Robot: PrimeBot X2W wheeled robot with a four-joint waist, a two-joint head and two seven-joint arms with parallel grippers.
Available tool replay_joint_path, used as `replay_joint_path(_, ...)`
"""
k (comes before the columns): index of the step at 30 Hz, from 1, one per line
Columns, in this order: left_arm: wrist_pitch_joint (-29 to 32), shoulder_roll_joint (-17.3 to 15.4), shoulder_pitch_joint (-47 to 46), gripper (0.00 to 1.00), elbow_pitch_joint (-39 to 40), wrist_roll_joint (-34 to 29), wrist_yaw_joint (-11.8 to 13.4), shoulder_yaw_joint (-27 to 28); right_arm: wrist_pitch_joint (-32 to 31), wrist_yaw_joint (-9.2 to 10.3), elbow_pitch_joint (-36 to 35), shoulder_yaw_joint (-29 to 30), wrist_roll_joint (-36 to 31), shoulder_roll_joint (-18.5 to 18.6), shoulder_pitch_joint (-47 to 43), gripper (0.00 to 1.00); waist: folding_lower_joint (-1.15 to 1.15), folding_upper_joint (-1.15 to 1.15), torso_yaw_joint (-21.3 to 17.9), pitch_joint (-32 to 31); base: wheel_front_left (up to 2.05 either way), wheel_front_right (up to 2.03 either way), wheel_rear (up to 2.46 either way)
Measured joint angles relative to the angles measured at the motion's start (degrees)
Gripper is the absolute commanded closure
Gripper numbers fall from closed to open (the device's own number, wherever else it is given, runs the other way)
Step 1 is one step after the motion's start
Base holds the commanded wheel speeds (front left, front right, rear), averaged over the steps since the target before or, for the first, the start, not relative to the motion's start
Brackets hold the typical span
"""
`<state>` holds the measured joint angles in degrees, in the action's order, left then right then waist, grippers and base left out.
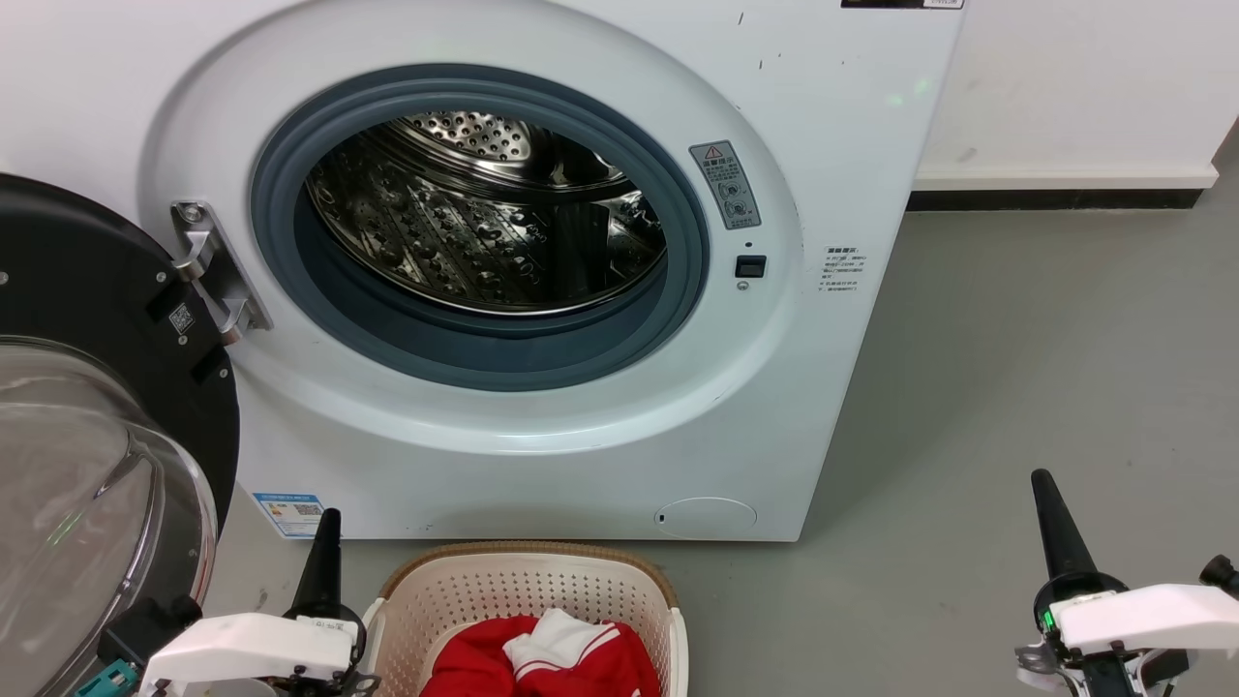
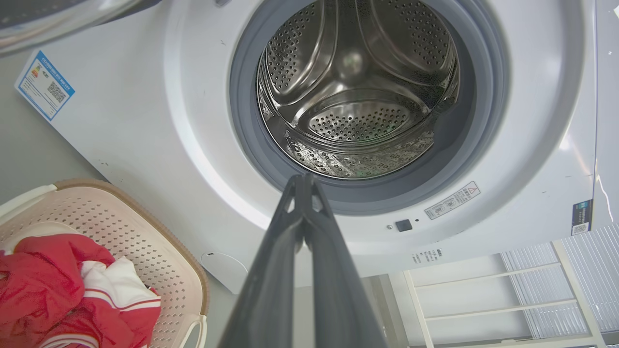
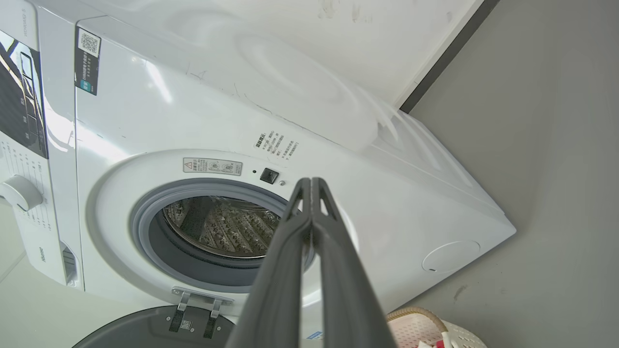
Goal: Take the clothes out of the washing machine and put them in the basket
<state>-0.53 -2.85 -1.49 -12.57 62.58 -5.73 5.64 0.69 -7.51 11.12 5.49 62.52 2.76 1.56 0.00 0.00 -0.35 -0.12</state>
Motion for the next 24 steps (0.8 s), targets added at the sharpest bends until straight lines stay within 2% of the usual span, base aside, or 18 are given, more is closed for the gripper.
replay_joint_path(24,3.4,0.0,-2.2,1.0,-0.7,13.8,-0.8,0.4,-3.3,0.01,1.3,0.5,13.8,0.0,2.0,1.0,0.0,0.0,0.1,0.1,0.0,0.0,0.0)
